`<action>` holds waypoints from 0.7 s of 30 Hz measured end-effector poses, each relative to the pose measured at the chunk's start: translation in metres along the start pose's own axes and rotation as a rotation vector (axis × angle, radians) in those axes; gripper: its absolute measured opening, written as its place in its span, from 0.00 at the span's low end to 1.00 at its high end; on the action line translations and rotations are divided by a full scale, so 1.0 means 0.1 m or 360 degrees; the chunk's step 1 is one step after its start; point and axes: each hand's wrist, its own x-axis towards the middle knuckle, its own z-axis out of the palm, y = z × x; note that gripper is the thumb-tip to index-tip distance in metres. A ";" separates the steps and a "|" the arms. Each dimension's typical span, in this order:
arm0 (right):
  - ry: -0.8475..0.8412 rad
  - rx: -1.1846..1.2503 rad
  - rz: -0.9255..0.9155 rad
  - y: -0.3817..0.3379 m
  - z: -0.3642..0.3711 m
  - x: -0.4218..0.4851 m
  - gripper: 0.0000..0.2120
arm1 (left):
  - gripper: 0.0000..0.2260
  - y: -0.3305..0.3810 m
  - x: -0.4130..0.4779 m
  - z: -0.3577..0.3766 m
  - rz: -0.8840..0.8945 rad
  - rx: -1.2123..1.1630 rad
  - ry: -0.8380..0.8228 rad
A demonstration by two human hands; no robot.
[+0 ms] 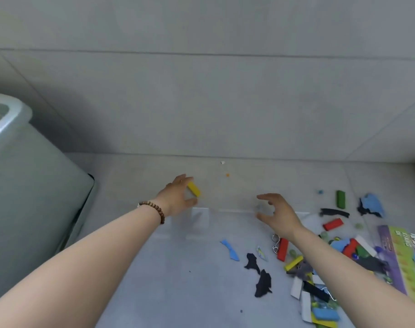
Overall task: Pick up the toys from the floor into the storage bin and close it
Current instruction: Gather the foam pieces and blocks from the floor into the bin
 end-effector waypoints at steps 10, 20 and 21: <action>0.0139 -0.0021 0.0001 0.20 0.29 0.15 0.08 | 0.15 -0.01 0.30 0.19 0.0059 0.0247 0.0145; -0.0050 0.1617 0.0390 0.05 0.01 -0.23 0.07 | 0.13 0.60 -0.22 0.50 -0.0132 -0.1972 -0.0130; -0.0097 0.1772 0.0398 0.05 -0.05 -0.30 0.07 | 0.15 0.66 -0.32 0.51 -0.0117 -0.2239 -0.0295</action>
